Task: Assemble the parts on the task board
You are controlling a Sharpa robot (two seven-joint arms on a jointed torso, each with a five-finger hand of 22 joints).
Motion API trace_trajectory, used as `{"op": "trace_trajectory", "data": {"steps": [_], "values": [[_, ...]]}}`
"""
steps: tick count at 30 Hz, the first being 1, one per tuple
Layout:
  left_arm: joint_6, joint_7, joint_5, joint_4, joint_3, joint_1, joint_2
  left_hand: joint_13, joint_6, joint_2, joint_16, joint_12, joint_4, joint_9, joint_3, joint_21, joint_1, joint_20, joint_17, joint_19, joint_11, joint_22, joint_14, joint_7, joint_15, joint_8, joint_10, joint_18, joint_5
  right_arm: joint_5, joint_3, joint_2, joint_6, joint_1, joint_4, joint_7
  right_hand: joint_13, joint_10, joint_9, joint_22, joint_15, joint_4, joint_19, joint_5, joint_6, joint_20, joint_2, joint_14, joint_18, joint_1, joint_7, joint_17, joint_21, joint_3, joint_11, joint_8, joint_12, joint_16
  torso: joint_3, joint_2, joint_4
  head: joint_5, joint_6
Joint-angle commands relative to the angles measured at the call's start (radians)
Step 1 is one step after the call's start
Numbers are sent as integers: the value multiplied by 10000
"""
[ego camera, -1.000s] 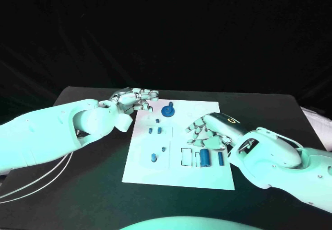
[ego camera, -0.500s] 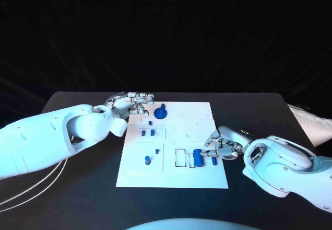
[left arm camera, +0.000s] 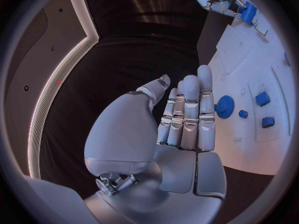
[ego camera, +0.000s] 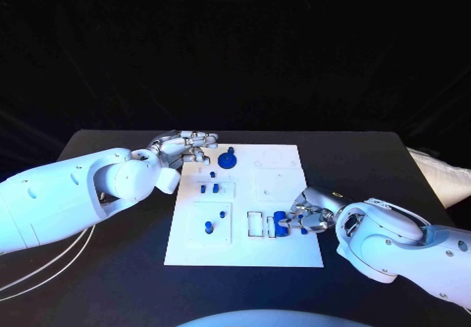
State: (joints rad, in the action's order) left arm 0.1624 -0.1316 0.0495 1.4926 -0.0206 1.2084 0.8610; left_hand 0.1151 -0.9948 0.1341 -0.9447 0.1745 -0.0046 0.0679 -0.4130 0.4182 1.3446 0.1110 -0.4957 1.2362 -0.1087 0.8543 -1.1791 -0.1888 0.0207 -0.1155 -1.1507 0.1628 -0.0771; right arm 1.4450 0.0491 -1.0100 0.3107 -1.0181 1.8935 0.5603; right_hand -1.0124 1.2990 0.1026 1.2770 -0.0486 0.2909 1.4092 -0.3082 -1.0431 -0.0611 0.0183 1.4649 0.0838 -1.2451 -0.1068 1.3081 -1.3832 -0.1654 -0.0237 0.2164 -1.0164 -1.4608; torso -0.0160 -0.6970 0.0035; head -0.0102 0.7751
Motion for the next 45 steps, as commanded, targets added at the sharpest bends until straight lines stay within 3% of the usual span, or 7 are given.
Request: {"op": "trace_trajectory", "data": {"steps": [1, 5, 13, 20, 29, 37, 45], "values": [[-172, -41, -22, 17, 7, -4, -7, 7, 58, -96, 45, 68, 4, -5, 74, -26, 1, 82, 10, 10, -6, -9, 65, -3, 23, -37, 58, 182, -12, 137, 5, 122, -338, 62, -71, 221, -165, 120, 25, 26, 15, -2, 46, 69, -19, -5, -14, 711, -173, 127, 38, 558, -51, -128, 5, 63, -123, -55, 5, -14, -8, -2, 16], [-185, -28, -22, 4, 7, -16, -12, 7, 58, -96, 45, 68, 4, -5, 74, -26, 1, 82, 10, 10, -6, -9, 65, -3, 23, -37, 58, 182, -12, 283, 6, 226, -521, 112, -150, 233, -330, 120, 58, 39, 14, 7, 36, 135, -8, -3, -63, 711, -173, 332, 44, 595, -60, -300, 7, 121, -213, -79, 9, -5, -6, 114, -9], [-205, 4, -22, -20, 7, -31, -24, 6, 78, -109, 39, 93, 19, -5, 108, -49, -9, 89, 27, 12, -11, -34, 77, -7, 29, -47, 87, 182, -15, 673, 8, 389, -732, 145, -264, 258, -444, 82, 94, 30, 19, -4, 10, 291, 21, -8, -35, 704, -168, 522, 42, 602, -53, -503, 5, 179, -226, -85, 4, -2, 4, 83, 5], [-204, 12, -22, -26, 7, -35, -20, 6, 78, -109, 39, 93, 19, -5, 108, -49, -9, 89, 27, 12, -11, -34, 77, -7, 29, -47, 87, 182, -15, 1260, 9, 413, -776, 150, -336, 308, -662, 101, 156, 69, 5, -220, 7, 284, 3, -3, -26, 702, -172, -159, 66, 629, -72, -451, 25, 285, -310, -99, 1, -1, -4, 39, 22], [-219, 19, -22, -29, 7, -50, -14, 5, 82, -111, 37, 97, 20, -5, 112, -52, -8, 90, 29, 13, -12, -38, 78, -7, 29, -48, 93, 182, -16, 687, 6, 194, 567, 159, -49, 195, -1035, 308, 283, 139, -69, -470, 37, -447, -212, 62, -454, 707, -183, -959, 151, 668, -114, -174, 117, 430, -561, -118, 6, 0, -3, 40, 23], [-236, 31, -22, -47, 7, -65, -32, 5, 87, -115, 36, 100, 17, -5, 113, -56, 0, 90, 32, 14, -11, -41, 80, -6, 29, -49, 99, 183, -18, -1507, -1, 99, 1615, 150, 265, -534, -1301, 485, 335, 239, -106, -383, 96, -896, -300, 98, -581, 731, -206, -990, 194, 781, -180, -149, 158, 432, -778, -180, -4, 5, 17, 81, -9], [-244, 45, -22, -47, 7, -74, -32, 5, 87, -115, 36, 100, 17, -5, 113, -56, 0, 90, 32, 14, -11, -41, 80, -6, 29, -49, 99, 183, -18, -2224, -12, 93, 2096, 130, 412, -829, -1417, 549, 381, 296, -124, -133, 129, -1471, -345, 118, -600, 740, -216, -804, 216, 833, -215, -257, 176, 397, -813, -209, -13, 3, 2, 42, 7]]}}
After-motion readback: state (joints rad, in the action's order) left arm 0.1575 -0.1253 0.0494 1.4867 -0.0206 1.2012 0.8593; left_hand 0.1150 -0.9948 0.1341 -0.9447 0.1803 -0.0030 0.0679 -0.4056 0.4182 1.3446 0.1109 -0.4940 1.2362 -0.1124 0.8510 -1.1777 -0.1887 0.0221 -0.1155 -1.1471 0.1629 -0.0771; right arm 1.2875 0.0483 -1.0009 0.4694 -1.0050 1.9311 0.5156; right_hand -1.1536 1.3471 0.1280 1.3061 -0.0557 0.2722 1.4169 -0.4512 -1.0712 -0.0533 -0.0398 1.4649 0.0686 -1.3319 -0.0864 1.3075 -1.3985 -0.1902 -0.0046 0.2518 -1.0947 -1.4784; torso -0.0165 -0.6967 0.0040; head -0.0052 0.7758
